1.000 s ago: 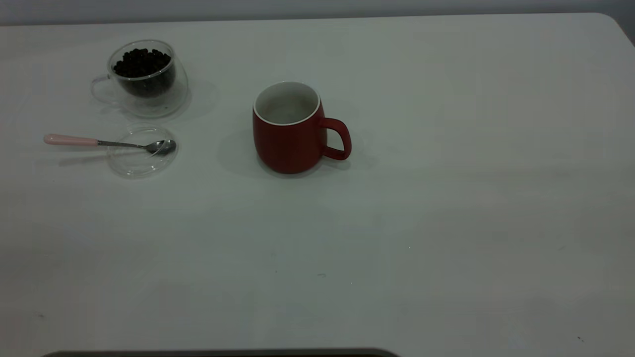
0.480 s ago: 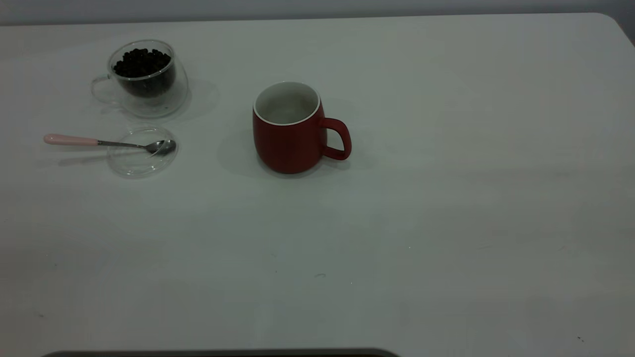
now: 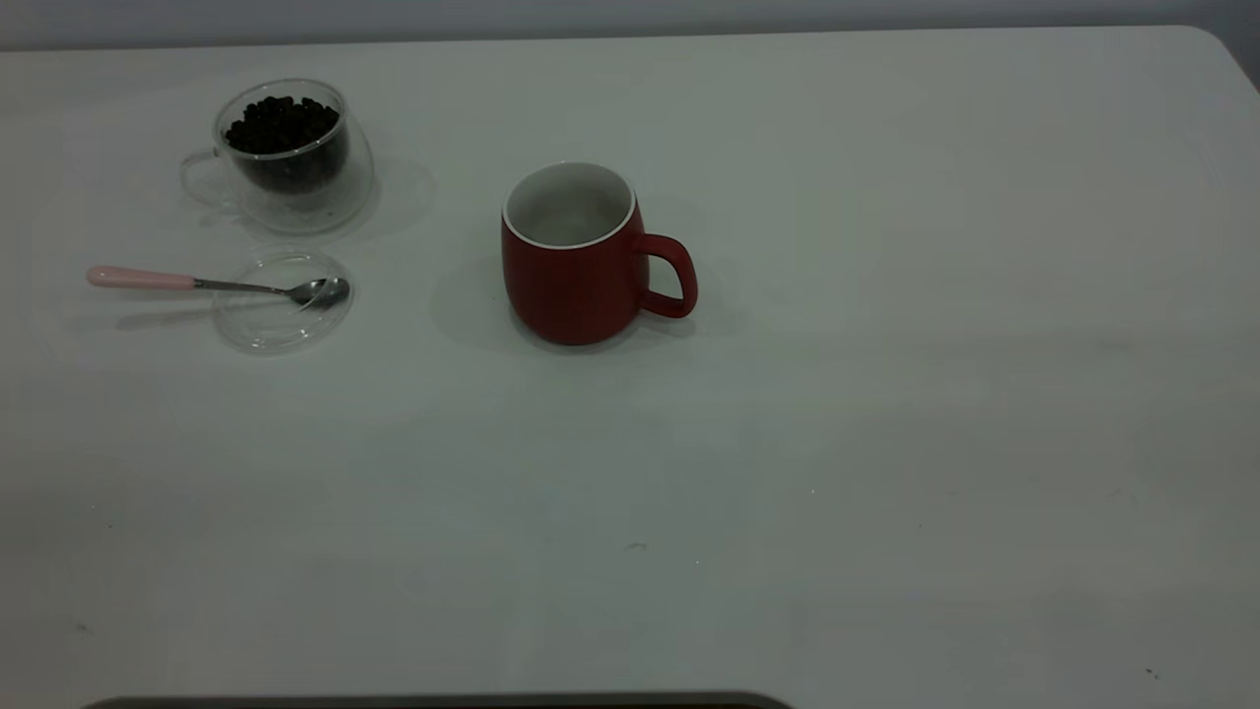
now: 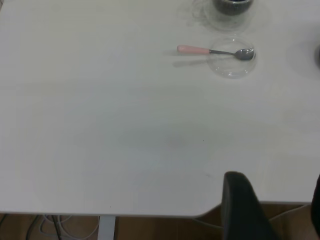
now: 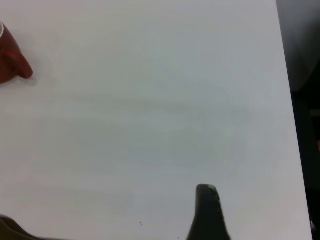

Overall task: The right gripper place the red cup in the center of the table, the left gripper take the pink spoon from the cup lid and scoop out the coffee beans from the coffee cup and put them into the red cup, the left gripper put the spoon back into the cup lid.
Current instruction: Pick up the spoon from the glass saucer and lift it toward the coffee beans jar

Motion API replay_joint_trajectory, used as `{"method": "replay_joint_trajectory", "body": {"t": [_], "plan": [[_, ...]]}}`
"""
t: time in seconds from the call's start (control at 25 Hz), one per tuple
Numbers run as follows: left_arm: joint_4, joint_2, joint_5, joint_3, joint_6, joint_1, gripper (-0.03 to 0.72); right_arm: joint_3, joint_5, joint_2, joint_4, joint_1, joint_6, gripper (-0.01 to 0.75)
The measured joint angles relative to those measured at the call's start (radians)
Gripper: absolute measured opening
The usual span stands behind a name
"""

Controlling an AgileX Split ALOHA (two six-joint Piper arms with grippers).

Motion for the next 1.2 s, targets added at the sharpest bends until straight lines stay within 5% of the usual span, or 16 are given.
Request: {"method": "replay_joint_trajectory", "body": {"t": [0.48, 0.88, 1.2], "plan": [[-0.038, 0.043, 0.001, 0.000, 0.008, -0.020, 0.406, 0.000, 0.000, 0.000, 0.000, 0.000, 0.000, 0.591], [-0.073, 0.562, -0.181, -0.160, 0.017, -0.020, 0.642, 0.000, 0.000, 0.000, 0.000, 0.000, 0.000, 0.591], [-0.126, 0.971, -0.241, -0.427, 0.062, -0.020, 0.681, 0.000, 0.000, 0.000, 0.000, 0.000, 0.001, 0.591]]}}
